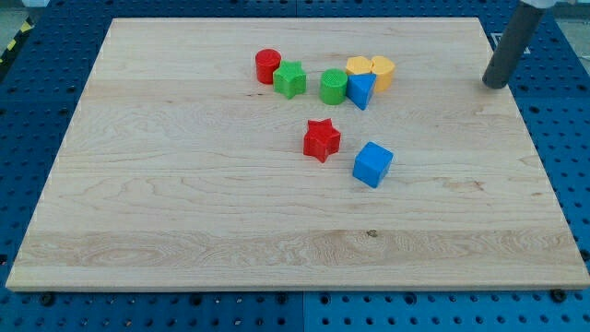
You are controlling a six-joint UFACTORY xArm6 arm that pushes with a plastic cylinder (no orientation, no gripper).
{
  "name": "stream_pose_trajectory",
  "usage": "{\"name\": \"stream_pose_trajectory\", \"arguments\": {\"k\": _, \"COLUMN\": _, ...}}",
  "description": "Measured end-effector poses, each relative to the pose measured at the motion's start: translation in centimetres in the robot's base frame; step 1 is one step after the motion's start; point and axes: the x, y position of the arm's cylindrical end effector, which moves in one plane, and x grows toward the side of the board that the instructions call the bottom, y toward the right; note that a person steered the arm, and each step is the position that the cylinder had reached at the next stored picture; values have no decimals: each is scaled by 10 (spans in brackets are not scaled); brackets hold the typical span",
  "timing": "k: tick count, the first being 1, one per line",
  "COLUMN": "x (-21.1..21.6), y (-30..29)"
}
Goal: Separate the yellow hexagon and the yellow heart from each other
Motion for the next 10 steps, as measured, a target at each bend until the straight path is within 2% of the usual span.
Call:
{"name": "stream_pose_trajectory", "arguments": {"k": 1, "x": 22, "y": -28}}
{"name": "stream_pose_trajectory", "arguments": {"k": 2, "x": 27, "y": -77}}
{"name": "stream_pose_trajectory", "arguments": {"k": 4, "x": -19, "y": -184}}
{"name": "stream_pose_trajectory", "arguments": {"k": 5, "x": -50, "y": -216}}
{"name": "stream_pose_trajectory", "arguments": {"k": 7, "x": -64, "y": -220}}
{"name": "stream_pose_trajectory", "arguments": {"k": 10, "x": -71, "y": -160}}
